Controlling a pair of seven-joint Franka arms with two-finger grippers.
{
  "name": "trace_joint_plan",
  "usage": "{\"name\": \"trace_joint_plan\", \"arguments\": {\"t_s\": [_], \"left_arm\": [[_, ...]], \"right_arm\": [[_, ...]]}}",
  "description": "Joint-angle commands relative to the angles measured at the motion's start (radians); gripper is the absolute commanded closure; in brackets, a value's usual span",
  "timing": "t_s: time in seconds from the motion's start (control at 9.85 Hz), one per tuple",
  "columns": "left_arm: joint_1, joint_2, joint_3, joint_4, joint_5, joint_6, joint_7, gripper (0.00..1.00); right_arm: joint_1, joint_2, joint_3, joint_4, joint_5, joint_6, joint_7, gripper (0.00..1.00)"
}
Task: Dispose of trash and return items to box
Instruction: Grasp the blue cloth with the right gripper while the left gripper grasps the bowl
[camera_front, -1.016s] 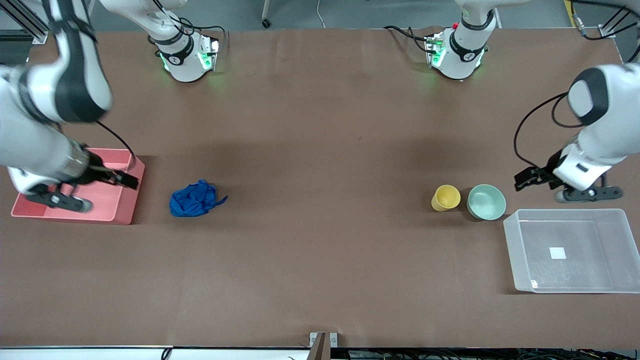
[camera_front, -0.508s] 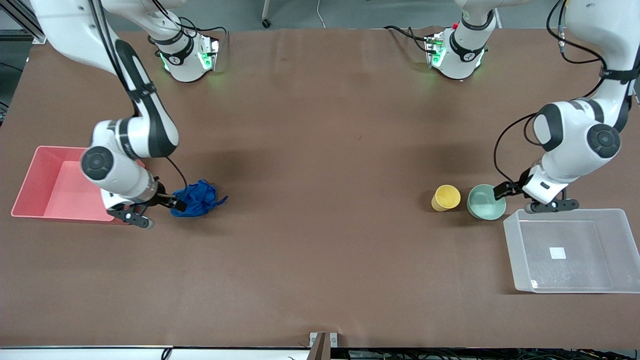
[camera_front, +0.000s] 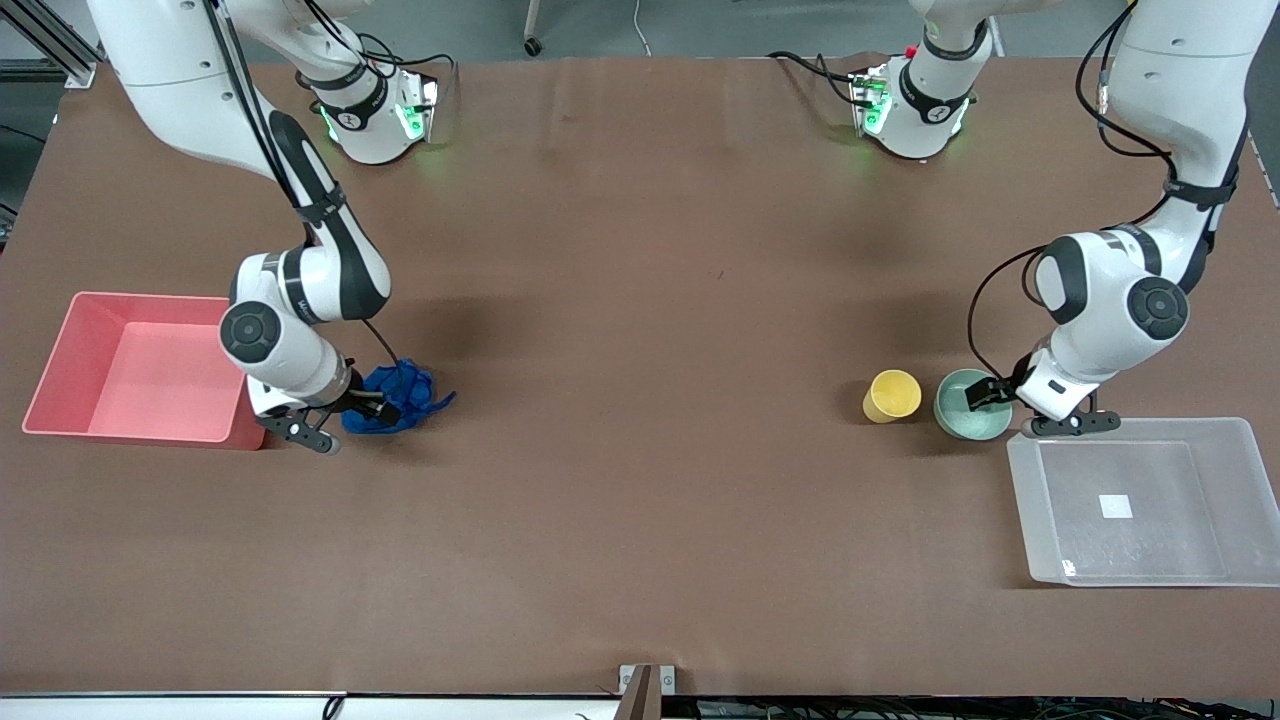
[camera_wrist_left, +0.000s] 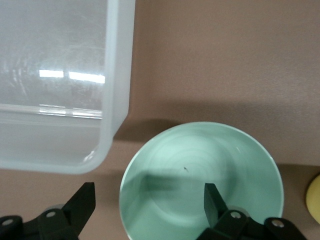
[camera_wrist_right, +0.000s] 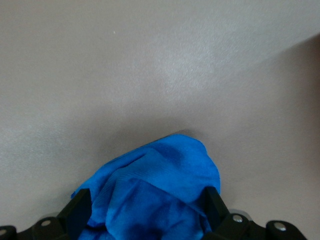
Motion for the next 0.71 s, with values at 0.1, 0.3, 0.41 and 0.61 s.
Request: {"name": "trace_joint_plan", "arguments": {"t_s": [0.1,0.3,0.41,0.61], "left_arm": [[0.000,0.025,-0.004,-0.023,0.003,0.024,-0.009,0.86],[0.000,-0.010,-0.004,-0.044,0.004,0.020,0.004,0.99],[0.003,-0.035,-0.004,-0.054,0.004,0.012,0.010,1.00],[0.000,-0.105,-0.004,-0.058,0.004,-0.060,0.012,1.00]], "right_arm": [[0.024,-0.017,-0.006,-0.058,-0.010,0.072,0.078,0.83],[0.026,-0.017,-0.006,-0.054,-0.010,0.059,0.115,0.99],[0.025,-0.020,-0.006,-0.045,-0.012,0.028,0.083,0.99],[0.023,-0.069,-0.004,0.070,-0.012,-0.233,0.065,0.99]]}}
